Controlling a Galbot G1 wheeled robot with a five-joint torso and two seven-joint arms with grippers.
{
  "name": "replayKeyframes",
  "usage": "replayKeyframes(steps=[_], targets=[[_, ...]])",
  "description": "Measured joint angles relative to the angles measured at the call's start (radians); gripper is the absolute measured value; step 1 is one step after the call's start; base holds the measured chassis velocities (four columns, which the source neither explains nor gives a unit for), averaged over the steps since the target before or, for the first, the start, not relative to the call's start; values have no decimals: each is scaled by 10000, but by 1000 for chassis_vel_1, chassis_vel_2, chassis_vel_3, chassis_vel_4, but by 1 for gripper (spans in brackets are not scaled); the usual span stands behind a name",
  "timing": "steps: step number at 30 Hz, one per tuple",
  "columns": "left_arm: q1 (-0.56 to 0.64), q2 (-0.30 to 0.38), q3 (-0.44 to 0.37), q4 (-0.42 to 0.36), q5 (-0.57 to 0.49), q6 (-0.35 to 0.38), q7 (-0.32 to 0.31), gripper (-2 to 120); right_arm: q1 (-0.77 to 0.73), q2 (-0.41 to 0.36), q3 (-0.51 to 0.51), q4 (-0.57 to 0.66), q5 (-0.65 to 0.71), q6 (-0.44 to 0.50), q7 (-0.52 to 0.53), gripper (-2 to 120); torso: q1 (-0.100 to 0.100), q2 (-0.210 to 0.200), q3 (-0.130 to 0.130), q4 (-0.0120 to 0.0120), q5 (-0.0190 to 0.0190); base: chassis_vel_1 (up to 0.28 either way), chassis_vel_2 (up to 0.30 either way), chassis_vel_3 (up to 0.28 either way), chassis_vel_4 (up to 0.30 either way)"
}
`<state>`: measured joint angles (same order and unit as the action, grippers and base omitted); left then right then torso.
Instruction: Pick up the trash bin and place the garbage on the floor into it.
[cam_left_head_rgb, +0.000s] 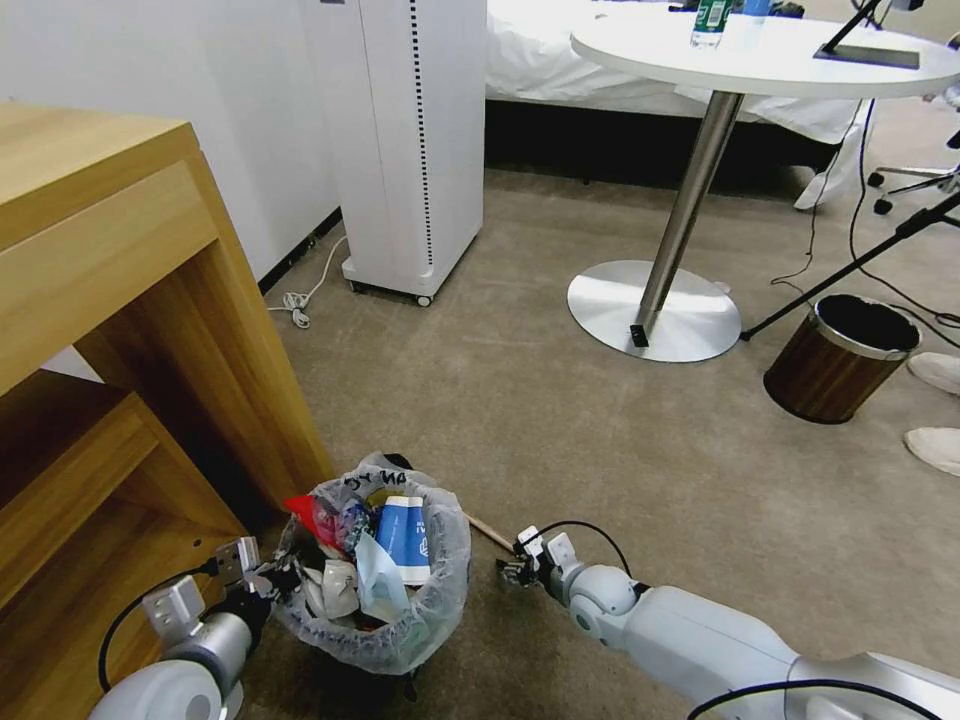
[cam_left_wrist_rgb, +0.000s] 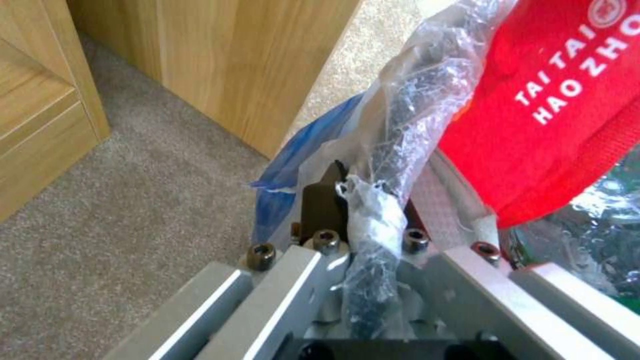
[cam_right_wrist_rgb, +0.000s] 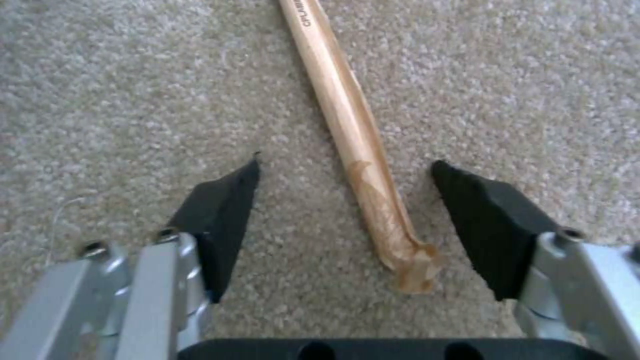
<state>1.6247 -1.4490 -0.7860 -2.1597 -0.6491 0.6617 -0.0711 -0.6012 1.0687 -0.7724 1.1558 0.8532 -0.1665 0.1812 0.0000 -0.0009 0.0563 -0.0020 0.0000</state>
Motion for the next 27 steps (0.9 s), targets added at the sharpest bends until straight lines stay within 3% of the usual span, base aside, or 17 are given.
replayKeyframes(steps=[7,10,14,22,27], targets=[[-47,5,10,44,-3,-26,-7,1,-79,-122,24,113,-68,106,42,45,0,0,0,1,3,0,0,0,0],[-66,-8,44,71,1,-51,-12,1,-151,-227,64,130,-163,171,47,29,0,0,0,1,2,0,0,0,0],[-68,-9,54,82,12,-62,-14,1,-208,-347,81,181,-221,229,58,17,0,0,0,1,2,0,0,0,0],[-87,-11,103,124,28,-90,-15,1,-308,-524,104,303,-303,347,92,2,0,0,2,-1,0,0,0,0,0],[-128,20,103,198,39,-97,-16,1,-395,-784,376,911,-238,476,170,0,0,0,2,-1,-1,0,0,0,0]])
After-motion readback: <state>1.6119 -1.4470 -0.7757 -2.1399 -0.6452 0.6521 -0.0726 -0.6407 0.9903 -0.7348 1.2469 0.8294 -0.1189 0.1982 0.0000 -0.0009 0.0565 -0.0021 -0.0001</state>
